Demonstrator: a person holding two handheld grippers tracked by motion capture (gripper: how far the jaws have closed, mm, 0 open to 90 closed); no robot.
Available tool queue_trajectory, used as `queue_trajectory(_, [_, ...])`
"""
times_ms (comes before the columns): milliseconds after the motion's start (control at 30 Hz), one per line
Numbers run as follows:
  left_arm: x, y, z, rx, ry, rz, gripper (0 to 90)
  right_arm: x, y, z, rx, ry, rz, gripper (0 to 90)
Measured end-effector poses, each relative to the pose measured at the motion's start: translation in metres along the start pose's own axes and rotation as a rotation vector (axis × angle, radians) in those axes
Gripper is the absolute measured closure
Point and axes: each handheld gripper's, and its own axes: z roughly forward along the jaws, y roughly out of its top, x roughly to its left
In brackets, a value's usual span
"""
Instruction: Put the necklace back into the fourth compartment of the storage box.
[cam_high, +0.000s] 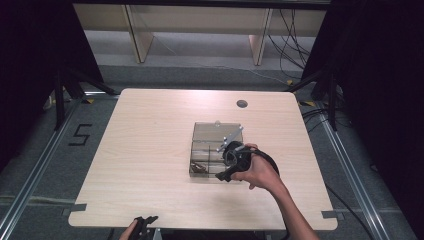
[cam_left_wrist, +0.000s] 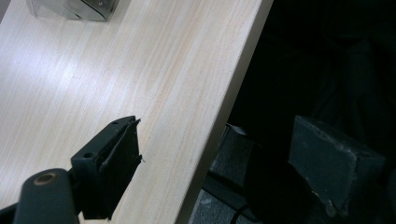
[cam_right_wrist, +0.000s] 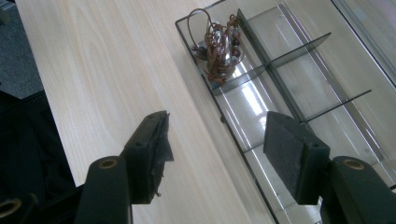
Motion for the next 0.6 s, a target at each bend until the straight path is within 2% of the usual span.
queue_trajectory(100, [0.001,0.000,0.000,0.004,-0.001,0.004,15.7,0.000,-0.003,0.000,-0.008,0.002,-0.008,40.8])
queue_trajectory(200, [0.001,0.000,0.000,0.007,0.000,0.006,15.7,0.002,-0.010,-0.003,-0.015,0.000,0.004,40.2])
queue_trajectory(267, [0.001,0.000,0.000,0.015,-0.008,0.009,15.7,0.002,-0.012,-0.003,-0.022,0.002,-0.009,40.1])
queue_trajectory(300, [0.001,0.000,0.001,0.001,-0.032,0.011,15.8,0.003,-0.014,-0.005,-0.027,0.002,-0.003,39.7])
queue_trajectory(333, [0.001,0.000,0.001,0.000,-0.035,0.009,15.8,0.003,-0.016,-0.006,-0.030,0.002,-0.005,39.4])
queue_trajectory(367, [0.000,0.000,0.000,0.002,-0.004,0.004,15.7,0.004,-0.019,-0.007,-0.036,-0.003,-0.004,38.7])
queue_trajectory(400, [0.000,0.000,0.000,0.014,-0.008,0.005,15.7,0.004,-0.019,-0.007,-0.036,-0.003,-0.004,38.7])
queue_trajectory(467, [0.000,-0.001,0.002,0.002,-0.009,-0.010,15.7,0.005,-0.023,-0.009,-0.043,-0.005,-0.006,36.4])
queue_trajectory(500, [0.001,-0.001,0.002,0.000,-0.001,-0.004,15.8,0.006,-0.025,-0.010,-0.047,-0.001,-0.009,35.2])
queue_trajectory(567, [0.000,-0.001,0.002,0.005,0.010,0.002,15.7,0.009,-0.028,-0.012,-0.045,0.000,0.028,33.4])
queue_trajectory(600, [0.000,-0.001,0.002,0.003,0.002,-0.004,15.8,0.008,-0.030,-0.013,-0.052,-0.008,0.005,32.4])
